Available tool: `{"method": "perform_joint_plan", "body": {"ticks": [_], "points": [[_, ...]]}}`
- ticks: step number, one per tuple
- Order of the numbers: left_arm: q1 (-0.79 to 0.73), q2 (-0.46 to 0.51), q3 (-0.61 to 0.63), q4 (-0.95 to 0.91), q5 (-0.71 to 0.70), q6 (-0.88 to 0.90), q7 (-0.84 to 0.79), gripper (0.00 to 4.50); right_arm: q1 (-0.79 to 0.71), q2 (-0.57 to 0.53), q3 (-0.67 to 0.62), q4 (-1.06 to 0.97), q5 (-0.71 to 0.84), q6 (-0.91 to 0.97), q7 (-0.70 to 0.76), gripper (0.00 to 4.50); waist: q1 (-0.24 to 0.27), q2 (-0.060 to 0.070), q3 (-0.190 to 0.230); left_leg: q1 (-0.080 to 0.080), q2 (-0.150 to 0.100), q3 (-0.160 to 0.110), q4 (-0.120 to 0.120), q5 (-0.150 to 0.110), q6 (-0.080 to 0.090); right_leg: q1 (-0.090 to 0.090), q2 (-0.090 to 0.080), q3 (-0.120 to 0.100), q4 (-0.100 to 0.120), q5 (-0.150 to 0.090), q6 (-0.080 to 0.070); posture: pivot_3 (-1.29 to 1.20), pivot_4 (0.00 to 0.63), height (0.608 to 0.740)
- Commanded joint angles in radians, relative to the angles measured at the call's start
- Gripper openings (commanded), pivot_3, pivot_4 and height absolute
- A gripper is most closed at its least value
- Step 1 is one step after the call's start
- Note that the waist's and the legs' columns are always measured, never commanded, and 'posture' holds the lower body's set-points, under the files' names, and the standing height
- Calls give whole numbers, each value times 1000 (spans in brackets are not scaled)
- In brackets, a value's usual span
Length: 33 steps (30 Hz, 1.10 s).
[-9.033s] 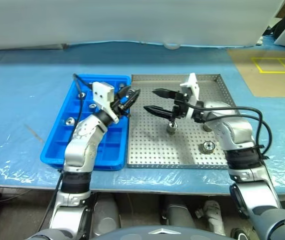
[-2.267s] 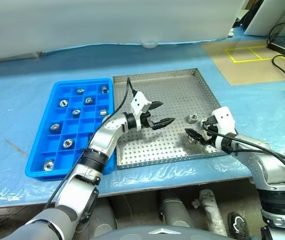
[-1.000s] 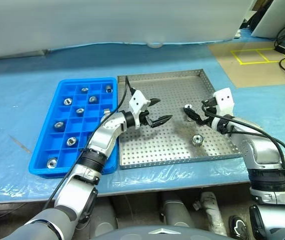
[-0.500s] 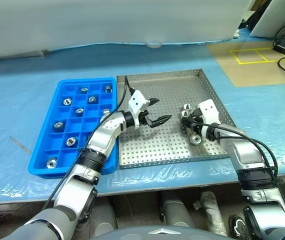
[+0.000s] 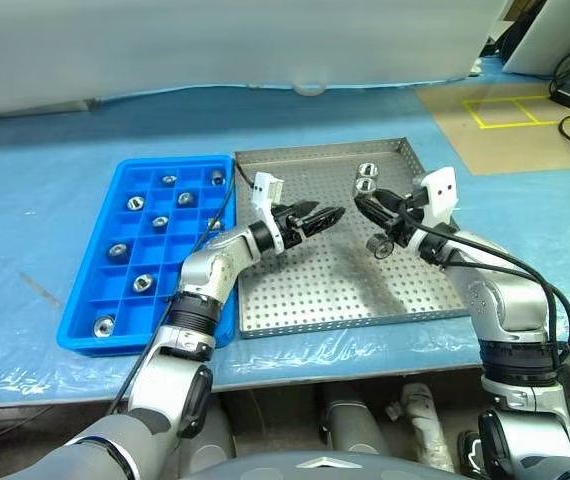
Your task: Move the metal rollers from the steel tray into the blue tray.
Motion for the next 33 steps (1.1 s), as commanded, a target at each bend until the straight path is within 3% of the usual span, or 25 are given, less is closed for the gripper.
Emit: {"method": "perform_joint_plan", "body": {"ticks": [1,10,22,25,32,33], "points": [[-41,-42,72,-37,-131,104,14,4381,8,-3,-6,-93,59,6,30,1521,0,0,0,0,0,0,0,0,0,0,0,0,0,0,0,-299,150,740],[-120,-99,245,55,-309,197,100,4381,44,-21,11,-173,142,58,85,1521,-1,0,0,0,0,0,0,0,0,0,0,0,-1,0,1,-303,150,740],[-109,-95,185,84,-266,215,127,4381,44,-37,42,-222,195,82,124,1521,6,0,0,-2,-1,0,-7,-1,1,2,0,-1,-12,1,1,-296,150,740],[-121,-99,224,110,-278,181,153,3836,44,-38,47,-218,190,76,121,1521,6,0,0,0,-1,0,-6,-1,1,4,0,-1,-12,1,1,-295,150,740],[-164,-121,348,155,-367,124,237,1552,44,-44,48,-203,169,57,110,1521,6,0,0,1,-1,0,-5,0,1,5,0,-1,-12,2,1,-290,150,740],[-170,-128,368,164,-376,98,258,1434,43,-43,47,-200,166,52,106,1521,7,0,0,1,-1,0,-5,0,1,5,0,-1,-12,2,1,-290,150,740]]}}
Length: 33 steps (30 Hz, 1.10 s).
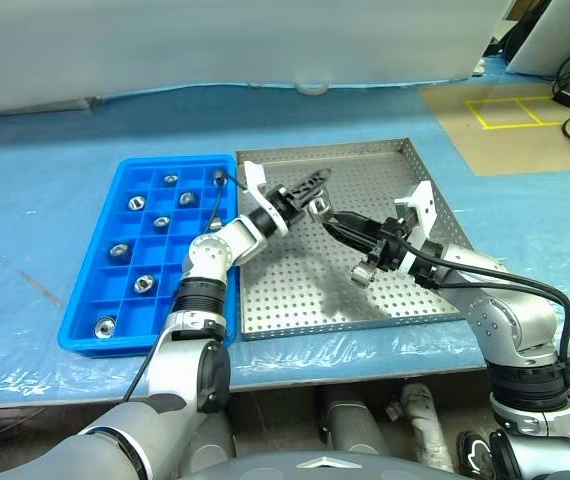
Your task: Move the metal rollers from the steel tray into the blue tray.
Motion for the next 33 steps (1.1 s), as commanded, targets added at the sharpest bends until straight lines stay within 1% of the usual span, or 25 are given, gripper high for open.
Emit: {"method": "perform_joint_plan", "body": {"ticks": [1,4,10,15,18,19,22,25,33], "points": [[-64,-61,70,16,-60,-82,66,1437,-20,-4,-15,-23,-4,-39,-7,1521,2,0,0,0,0,0,0,0,0,0,0,0,0,0,0,-290,150,740],[-96,-71,157,64,-118,-173,144,1437,-30,4,-20,-6,-12,-55,-17,1521,1,0,0,0,0,0,0,0,0,0,0,0,0,0,0,-277,150,740],[-106,-55,203,38,-190,-220,164,1437,-65,22,-12,49,-38,-98,-31,1521,8,0,0,-1,0,0,1,0,0,0,0,0,0,0,0,-258,150,740],[-83,-38,147,12,-172,-204,151,1437,-80,29,4,71,-40,-112,-24,1521,20,0,0,0,0,0,1,0,0,0,0,0,0,0,0,-231,150,740],[-50,-31,28,-3,-80,-141,142,1437,-93,44,24,79,-41,-114,-21,1521,24,-1,0,0,0,0,1,0,0,0,0,0,0,0,0,-223,150,740],[-39,-33,7,-12,-64,-135,136,1437,-96,47,27,82,-44,-116,-22,1521,25,-1,0,-1,0,0,1,0,0,0,0,0,0,0,0,-225,150,740],[-25,-37,-1,-30,-80,-109,136,1437,-102,50,25,90,-48,-120,-30,1521,27,-1,0,0,0,0,1,0,0,0,-1,0,1,0,0,-231,150,740],[-23,-26,-33,-29,-64,-80,119,1437,-106,54,16,94,-51,-124,-41,1521,24,-1,0,0,0,0,1,0,0,0,0,0,1,0,0,-242,150,740],[-46,-26,-48,-9,-55,-60,87,1437,-113,59,4,105,-65,-133,-80,1521,24,-1,0,0,0,0,2,0,0,0,0,0,2,1,0,-263,150,740]]}}
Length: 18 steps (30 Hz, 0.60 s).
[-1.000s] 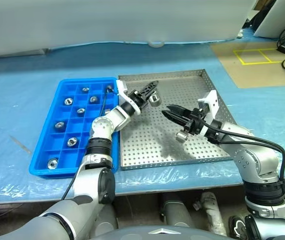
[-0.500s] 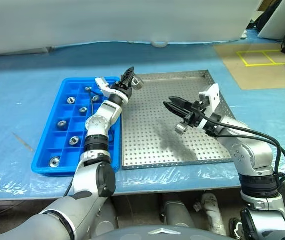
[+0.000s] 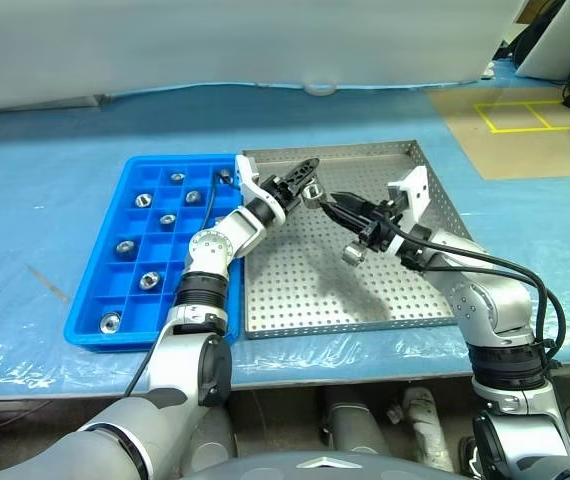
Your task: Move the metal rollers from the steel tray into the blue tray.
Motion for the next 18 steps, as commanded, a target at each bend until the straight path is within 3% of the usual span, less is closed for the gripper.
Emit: {"method": "perform_joint_plan", "body": {"ticks": [1,11,14,18], "points": [[-24,-27,-14,-19,-3,16,-37,1437,-27,6,-32,-15,3,-17,-20,1521,0,0,0,0,0,0,0,0,0,0,0,0,0,0,0,-269,150,740],[-30,-47,-27,-1,12,30,-70,1437,-16,36,-46,-49,103,64,-22,1521,-3,0,0,0,0,0,0,0,0,0,0,0,0,0,0,-282,150,740],[-33,-49,-26,3,15,30,-75,1437,-16,44,-40,-50,108,75,-27,2066,-3,0,0,0,0,0,0,0,0,0,0,0,0,0,0,-283,150,740],[-37,-48,-25,9,16,30,-80,1437,-22,58,-45,-44,120,88,-34,3418,-3,0,0,0,0,0,0,0,0,0,0,0,0,0,0,-282,150,740]]}}
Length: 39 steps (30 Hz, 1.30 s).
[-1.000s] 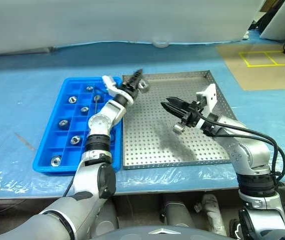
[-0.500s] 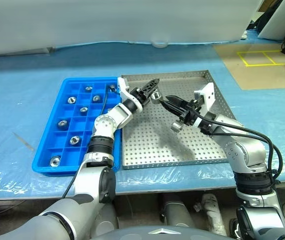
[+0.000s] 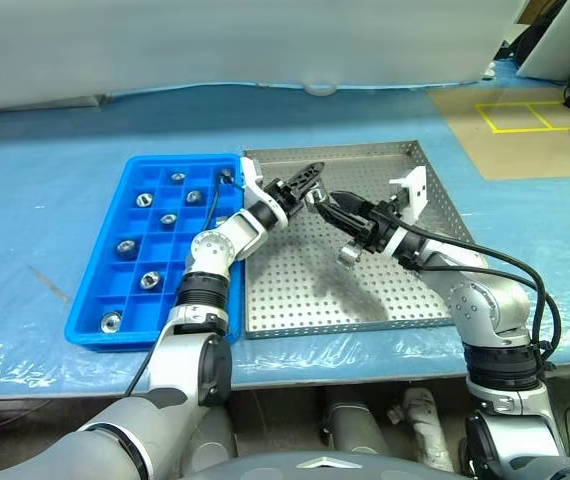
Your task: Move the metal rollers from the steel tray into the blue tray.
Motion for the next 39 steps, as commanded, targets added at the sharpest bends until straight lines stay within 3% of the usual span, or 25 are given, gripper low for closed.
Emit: {"method": "perform_joint_plan", "body": {"ticks": [1,18,21,26,39], "points": [[-37,-46,-7,-12,-6,1,-25,1437,-23,17,-20,-35,41,9,-8,3728,0,0,0,0,0,0,0,0,0,0,0,0,0,0,0,-282,150,740],[-45,-56,-12,-16,-14,8,-33,1437,-32,15,31,-7,-21,5,-17,3728,0,0,0,0,0,0,0,0,-1,0,0,0,0,0,0,-281,150,740],[-44,-56,-13,-19,-13,7,-34,1437,-37,25,22,5,-27,-5,-23,3257,0,0,0,0,0,0,0,0,-1,0,0,0,0,0,0,-279,150,740],[-39,-56,-12,-20,-12,6,-31,1437,-42,31,11,7,-26,-9,-22,1680,0,0,0,0,0,0,0,0,-1,0,0,0,0,0,0,-272,150,740],[-54,-72,62,16,-39,-129,25,1437,-83,66,-71,32,6,-47,-58,1680,1,0,0,0,0,0,0,0,0,0,0,0,0,0,0,-268,150,740]]}}
